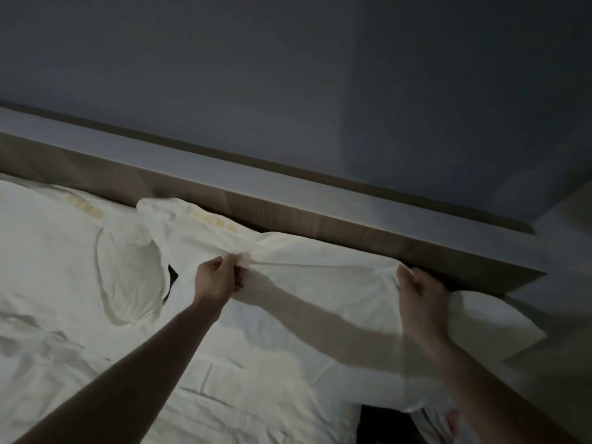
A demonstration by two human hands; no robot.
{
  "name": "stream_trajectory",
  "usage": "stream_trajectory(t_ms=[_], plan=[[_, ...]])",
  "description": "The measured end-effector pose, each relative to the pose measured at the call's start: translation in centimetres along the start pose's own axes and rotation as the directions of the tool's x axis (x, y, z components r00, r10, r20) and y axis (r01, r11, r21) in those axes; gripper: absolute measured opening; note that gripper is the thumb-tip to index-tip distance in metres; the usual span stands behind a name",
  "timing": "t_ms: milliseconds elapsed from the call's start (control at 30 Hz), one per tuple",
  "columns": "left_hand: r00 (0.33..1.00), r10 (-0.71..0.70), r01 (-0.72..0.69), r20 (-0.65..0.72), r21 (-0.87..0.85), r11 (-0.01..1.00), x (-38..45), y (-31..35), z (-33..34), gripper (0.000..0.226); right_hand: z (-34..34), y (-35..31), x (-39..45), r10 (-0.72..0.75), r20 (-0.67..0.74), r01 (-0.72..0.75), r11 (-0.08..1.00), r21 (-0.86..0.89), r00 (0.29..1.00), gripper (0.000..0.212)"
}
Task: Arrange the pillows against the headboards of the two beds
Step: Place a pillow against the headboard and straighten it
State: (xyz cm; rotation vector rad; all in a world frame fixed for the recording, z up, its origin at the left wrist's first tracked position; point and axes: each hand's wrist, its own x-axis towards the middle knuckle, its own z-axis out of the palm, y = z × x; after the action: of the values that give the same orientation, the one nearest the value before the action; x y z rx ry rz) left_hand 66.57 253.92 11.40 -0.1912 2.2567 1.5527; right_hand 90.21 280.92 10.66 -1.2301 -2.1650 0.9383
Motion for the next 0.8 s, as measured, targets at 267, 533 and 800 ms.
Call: stream_trajectory(t_ms=[267, 533, 800], plan=[[0.984, -0.102, 0.051, 0.146, 0.317, 0.947, 0.1, 1.1, 1.9, 0.045, -1.5, 2.3, -1.7, -0.105, -0.078, 0.084, 0.967, -0.241, 0.991, 0.039], [0.799, 0.524, -0.587, 0.295, 0.572, 0.573, -3.3, 0.3, 3.2, 0.041, -6.0, 10.4, -4.0, 0.181, -0.221, -0.223, 0.958, -0.182, 0.958, 0.095], [0.768, 0.356, -0.638, 0.533, 0.687, 0.347, -3.0, 0.2, 6.8, 0.064, -5.9, 11.2, -1.7, 0.409, -0.01, -0.408, 0.911, 0.057, 0.913, 0.059]])
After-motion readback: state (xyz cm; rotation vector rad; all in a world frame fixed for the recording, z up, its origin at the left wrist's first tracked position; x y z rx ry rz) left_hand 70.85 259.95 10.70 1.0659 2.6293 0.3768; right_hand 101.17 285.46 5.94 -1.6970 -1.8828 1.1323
